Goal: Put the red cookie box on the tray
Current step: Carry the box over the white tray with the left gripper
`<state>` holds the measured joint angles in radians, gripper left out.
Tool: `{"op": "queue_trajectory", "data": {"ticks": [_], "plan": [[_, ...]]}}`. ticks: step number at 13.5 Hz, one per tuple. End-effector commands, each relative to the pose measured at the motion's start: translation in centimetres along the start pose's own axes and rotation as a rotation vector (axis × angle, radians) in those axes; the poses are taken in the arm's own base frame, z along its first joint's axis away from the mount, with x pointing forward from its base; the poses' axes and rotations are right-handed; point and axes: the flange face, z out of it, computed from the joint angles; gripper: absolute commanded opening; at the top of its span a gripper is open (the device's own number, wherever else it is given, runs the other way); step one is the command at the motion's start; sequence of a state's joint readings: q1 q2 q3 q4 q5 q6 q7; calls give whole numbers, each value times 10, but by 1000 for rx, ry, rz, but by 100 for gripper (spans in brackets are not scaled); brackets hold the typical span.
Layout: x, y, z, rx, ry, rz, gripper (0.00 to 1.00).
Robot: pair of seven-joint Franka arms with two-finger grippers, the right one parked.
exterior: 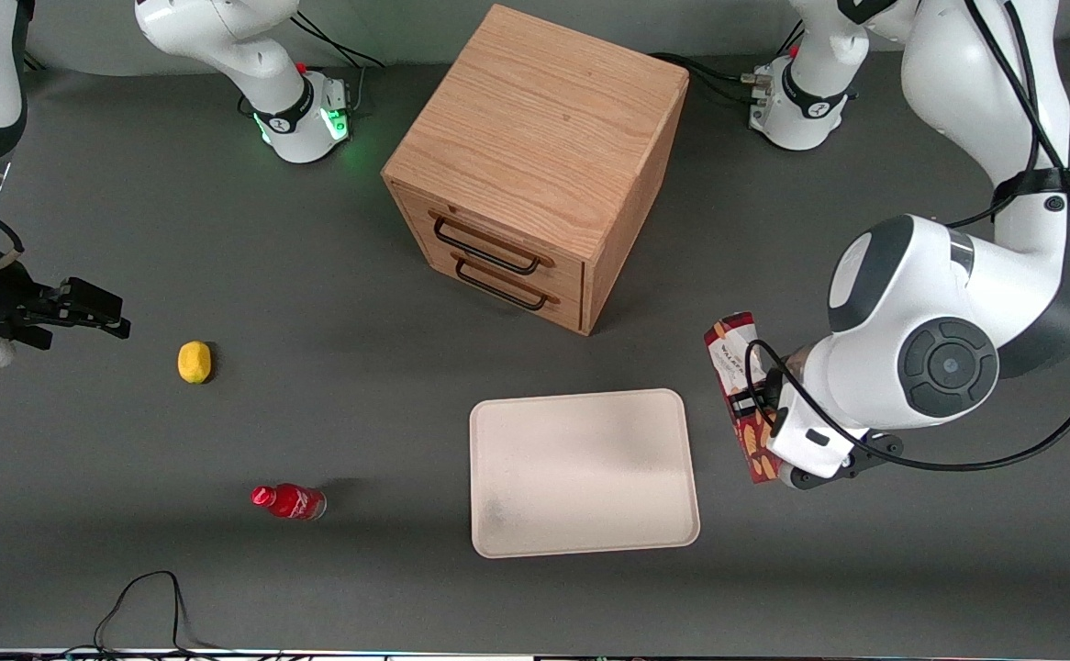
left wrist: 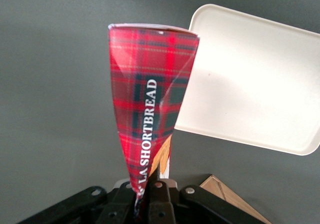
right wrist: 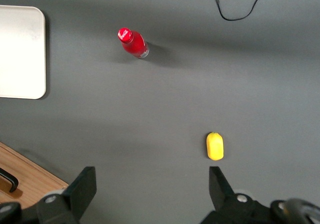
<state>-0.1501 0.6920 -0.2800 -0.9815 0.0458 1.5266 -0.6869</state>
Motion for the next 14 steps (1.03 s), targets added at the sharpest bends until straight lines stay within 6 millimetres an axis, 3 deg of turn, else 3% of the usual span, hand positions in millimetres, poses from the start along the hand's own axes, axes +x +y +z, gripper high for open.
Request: {"op": "queue_trajectory", "data": {"ticks": [1,7,10,14], "plan": [[-1,19,5,-29,18,-3,0],[27,40,47,-107,86,58,0],[37,55,77,-133,124,197,0],[51,62,122,-134,129,239,0]]}}
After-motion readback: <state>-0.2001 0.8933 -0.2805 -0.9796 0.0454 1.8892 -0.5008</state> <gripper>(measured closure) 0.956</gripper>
